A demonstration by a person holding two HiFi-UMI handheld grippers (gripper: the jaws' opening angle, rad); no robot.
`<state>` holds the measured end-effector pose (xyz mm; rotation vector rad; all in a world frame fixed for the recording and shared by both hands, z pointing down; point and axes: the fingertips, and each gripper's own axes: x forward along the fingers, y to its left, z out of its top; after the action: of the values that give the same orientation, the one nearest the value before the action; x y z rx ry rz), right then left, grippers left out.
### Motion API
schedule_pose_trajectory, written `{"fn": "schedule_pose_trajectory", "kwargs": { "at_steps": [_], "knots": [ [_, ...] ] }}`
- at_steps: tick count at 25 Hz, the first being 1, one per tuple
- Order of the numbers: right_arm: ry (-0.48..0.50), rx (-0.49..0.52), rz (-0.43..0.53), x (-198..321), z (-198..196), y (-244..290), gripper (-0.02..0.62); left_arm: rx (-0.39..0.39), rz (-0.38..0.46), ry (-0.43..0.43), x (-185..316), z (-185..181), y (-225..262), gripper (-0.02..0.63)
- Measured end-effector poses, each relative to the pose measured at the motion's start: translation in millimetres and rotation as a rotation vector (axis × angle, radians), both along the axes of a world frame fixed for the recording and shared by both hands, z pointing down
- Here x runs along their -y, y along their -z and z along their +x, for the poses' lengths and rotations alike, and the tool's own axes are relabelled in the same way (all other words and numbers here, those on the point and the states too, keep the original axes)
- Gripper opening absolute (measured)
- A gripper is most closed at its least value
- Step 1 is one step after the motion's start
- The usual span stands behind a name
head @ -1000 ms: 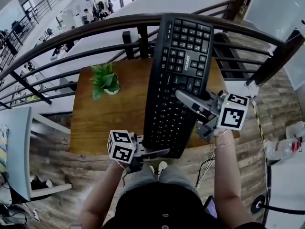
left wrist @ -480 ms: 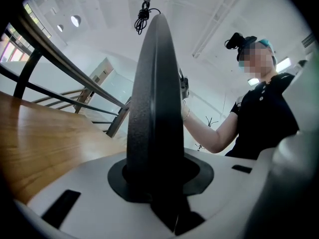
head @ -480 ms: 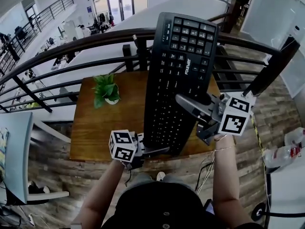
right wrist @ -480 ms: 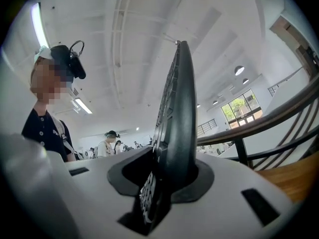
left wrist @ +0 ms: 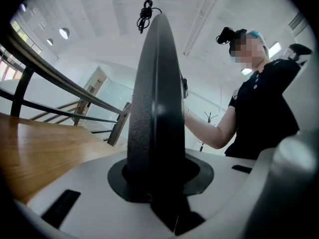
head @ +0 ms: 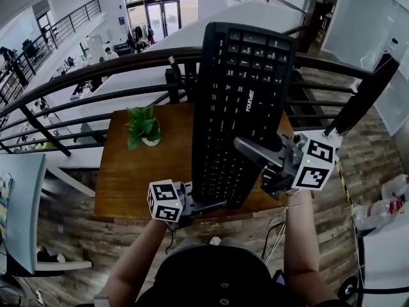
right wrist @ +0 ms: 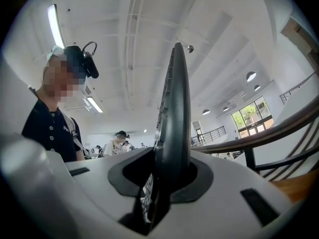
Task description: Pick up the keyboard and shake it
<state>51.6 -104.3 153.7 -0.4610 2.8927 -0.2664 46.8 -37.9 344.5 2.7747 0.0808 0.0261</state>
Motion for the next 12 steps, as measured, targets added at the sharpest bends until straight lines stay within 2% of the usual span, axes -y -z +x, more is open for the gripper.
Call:
{"fn": "schedule_pose_trajectory", "kwargs": {
  "at_steps": [12],
  "knots": [
    [-0.018, 0.038, 0.032, -1.6, -5.2, 3.2, 0.104, 0.028, 0.053, 0.010, 6.7, -12.4, 1.5, 0.110]
  ]
}}
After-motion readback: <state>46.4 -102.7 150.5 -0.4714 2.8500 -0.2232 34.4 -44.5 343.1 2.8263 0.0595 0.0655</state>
